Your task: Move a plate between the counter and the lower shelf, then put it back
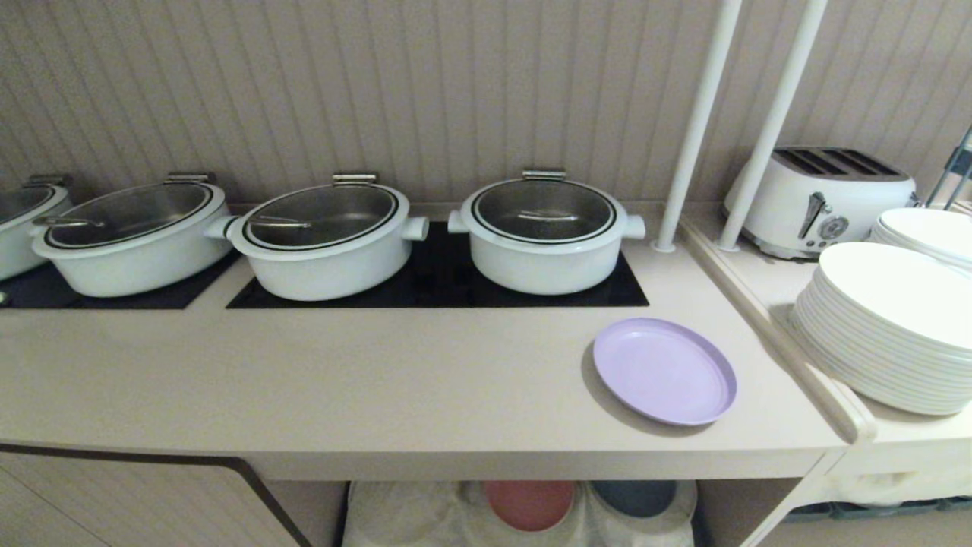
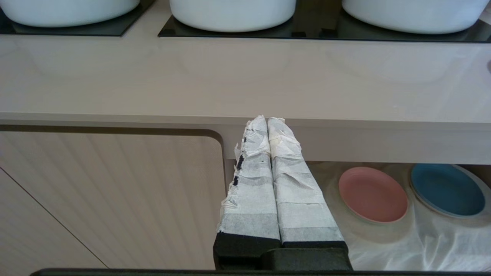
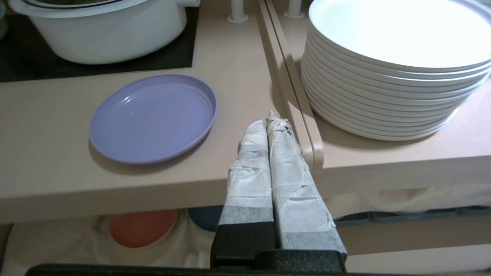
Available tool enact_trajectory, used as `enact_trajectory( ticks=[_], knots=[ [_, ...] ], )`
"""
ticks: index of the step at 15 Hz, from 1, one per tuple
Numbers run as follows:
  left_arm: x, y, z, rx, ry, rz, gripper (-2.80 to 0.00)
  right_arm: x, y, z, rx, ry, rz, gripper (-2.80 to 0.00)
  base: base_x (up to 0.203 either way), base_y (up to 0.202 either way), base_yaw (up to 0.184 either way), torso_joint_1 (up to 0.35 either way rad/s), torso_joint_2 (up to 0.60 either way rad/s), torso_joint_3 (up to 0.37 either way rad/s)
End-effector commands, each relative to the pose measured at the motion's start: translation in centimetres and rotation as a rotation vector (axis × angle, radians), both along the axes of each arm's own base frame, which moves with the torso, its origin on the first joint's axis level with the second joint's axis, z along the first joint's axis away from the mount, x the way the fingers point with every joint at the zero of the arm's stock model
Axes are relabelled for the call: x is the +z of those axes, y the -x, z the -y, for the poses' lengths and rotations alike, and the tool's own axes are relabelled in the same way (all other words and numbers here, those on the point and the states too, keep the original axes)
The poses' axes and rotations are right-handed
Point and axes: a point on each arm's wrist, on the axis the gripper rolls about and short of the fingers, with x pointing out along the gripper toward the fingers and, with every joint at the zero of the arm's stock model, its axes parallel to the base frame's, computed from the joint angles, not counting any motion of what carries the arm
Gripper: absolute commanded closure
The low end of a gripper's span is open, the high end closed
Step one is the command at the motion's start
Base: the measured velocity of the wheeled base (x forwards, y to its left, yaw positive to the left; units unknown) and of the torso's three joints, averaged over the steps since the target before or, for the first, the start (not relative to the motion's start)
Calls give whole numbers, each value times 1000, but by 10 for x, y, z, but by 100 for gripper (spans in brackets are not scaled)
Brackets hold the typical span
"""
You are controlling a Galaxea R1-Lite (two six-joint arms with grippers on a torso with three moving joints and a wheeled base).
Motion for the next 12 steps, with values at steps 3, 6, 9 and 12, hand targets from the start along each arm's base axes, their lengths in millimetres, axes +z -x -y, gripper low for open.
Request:
enact_trajectory(
  ticks=[3, 6, 9, 12],
  knots=[
    [0, 0, 0, 1, 0, 0, 0, -24, 60, 3, -5, 73, 101, 0, 0, 0, 0, 0, 0, 0],
    [0, 0, 0, 1, 0, 0, 0, -43, 78, 2, 18, 133, 77, 0, 0, 0, 0, 0, 0, 0],
    [0, 0, 0, 1, 0, 0, 0, -56, 79, 1, 58, 142, 70, 0, 0, 0, 0, 0, 0, 0],
    [0, 0, 0, 1, 0, 0, 0, -70, 81, 0, 127, 161, 74, 0, 0, 0, 0, 0, 0, 0]
  ],
)
